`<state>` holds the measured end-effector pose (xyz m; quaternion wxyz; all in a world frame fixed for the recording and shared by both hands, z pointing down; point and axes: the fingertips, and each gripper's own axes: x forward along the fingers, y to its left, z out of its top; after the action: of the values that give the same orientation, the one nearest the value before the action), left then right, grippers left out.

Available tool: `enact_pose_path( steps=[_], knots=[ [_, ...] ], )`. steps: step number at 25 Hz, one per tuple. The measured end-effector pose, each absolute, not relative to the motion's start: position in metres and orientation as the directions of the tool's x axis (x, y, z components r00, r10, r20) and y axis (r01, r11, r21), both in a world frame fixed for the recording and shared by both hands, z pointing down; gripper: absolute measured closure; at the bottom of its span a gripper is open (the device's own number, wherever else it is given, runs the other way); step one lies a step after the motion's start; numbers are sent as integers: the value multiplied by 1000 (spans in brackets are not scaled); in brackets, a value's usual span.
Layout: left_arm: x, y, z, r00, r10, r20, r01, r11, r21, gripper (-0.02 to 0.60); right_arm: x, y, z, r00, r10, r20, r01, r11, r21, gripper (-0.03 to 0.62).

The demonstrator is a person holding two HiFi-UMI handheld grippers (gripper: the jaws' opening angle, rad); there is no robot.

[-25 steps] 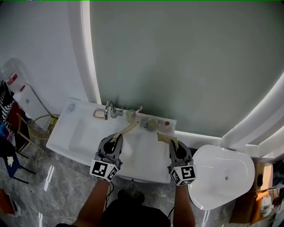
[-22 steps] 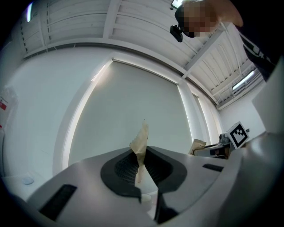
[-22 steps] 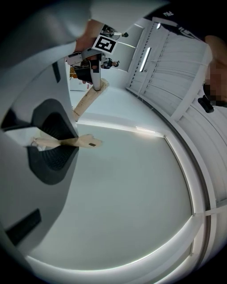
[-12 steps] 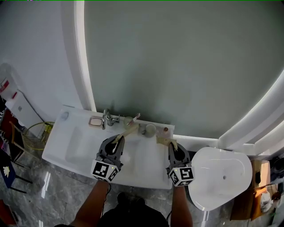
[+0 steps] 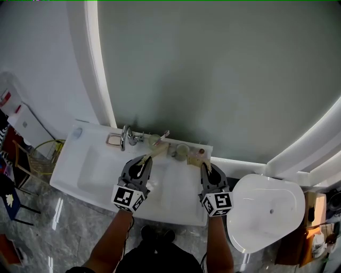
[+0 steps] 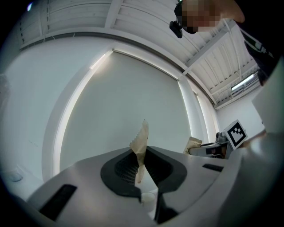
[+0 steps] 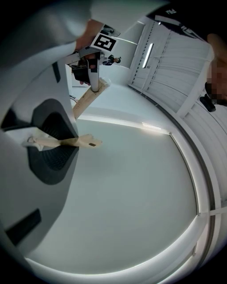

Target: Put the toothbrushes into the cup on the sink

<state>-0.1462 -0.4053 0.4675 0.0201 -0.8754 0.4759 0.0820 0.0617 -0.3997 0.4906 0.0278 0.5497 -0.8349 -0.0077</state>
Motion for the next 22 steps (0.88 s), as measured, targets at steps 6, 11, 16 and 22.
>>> enact_pose_path(
  steps=[6, 11, 16, 22],
  knots=[
    [-145, -404, 478, 511, -843, -169, -846, -528, 72, 532, 69, -421, 507, -411, -909, 69, -910, 414, 34, 542],
    [-157, -403, 496, 498, -850, -173, -852, -517, 85, 532, 68, -435, 527, -410, -909, 74, -910, 413, 27, 542],
    [-166, -406, 515, 509, -838, -196, -845, -530, 71, 532, 68, -456, 547, -394, -917, 61, -919, 395, 2, 542],
    [-176, -412, 529, 520, -827, -213, -839, -542, 53, 532, 63, -491, 572, -376, -924, 66, -926, 378, 6, 542]
  ],
)
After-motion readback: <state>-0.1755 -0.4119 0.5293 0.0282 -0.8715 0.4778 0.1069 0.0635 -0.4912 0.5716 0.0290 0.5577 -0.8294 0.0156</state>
